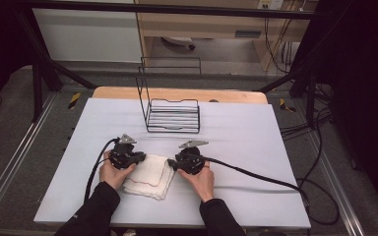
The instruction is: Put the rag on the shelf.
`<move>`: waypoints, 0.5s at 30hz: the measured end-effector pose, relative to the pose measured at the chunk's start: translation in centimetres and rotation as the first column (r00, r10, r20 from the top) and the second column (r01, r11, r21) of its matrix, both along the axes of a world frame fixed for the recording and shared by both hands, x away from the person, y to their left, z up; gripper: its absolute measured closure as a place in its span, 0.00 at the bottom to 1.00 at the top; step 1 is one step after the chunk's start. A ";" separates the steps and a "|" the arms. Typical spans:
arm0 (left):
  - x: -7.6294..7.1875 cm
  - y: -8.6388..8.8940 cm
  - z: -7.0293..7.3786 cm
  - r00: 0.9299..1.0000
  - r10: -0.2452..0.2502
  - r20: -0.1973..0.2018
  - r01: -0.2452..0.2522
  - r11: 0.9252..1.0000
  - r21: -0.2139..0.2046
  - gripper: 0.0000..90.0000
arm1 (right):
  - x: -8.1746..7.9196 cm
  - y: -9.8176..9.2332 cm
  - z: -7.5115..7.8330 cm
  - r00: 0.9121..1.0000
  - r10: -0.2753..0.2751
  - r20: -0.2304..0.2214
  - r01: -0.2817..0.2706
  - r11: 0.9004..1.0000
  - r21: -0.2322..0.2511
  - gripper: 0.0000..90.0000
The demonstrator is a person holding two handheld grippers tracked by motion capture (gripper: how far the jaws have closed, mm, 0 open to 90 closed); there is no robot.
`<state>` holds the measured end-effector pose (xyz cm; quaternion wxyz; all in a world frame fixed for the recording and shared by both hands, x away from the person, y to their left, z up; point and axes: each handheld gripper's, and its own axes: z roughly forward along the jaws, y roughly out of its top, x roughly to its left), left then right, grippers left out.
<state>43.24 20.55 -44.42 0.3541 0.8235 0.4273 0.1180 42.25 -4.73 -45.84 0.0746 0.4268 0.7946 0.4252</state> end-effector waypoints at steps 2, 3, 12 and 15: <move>0.0 0.1 0.0 1.000 0.002 -0.003 -0.002 1.000 -0.007 0.90 | -0.1 0.0 0.0 1.000 0.000 -0.012 0.000 1.000 0.009 0.73; 0.0 0.1 -0.1 1.000 0.002 -0.005 -0.002 1.000 -0.015 0.90 | -0.1 0.1 0.0 1.000 -0.002 -0.019 0.002 1.000 0.013 0.75; 0.2 0.5 -0.2 1.000 0.005 -0.019 -0.006 0.998 -0.057 0.90 | -0.1 0.1 0.1 0.998 -0.004 -0.058 0.007 0.999 0.045 0.90; 0.2 0.6 -0.2 1.000 0.002 -0.019 -0.004 0.998 -0.062 0.91 | -0.1 0.1 0.1 0.998 -0.002 -0.059 0.005 0.999 0.048 0.91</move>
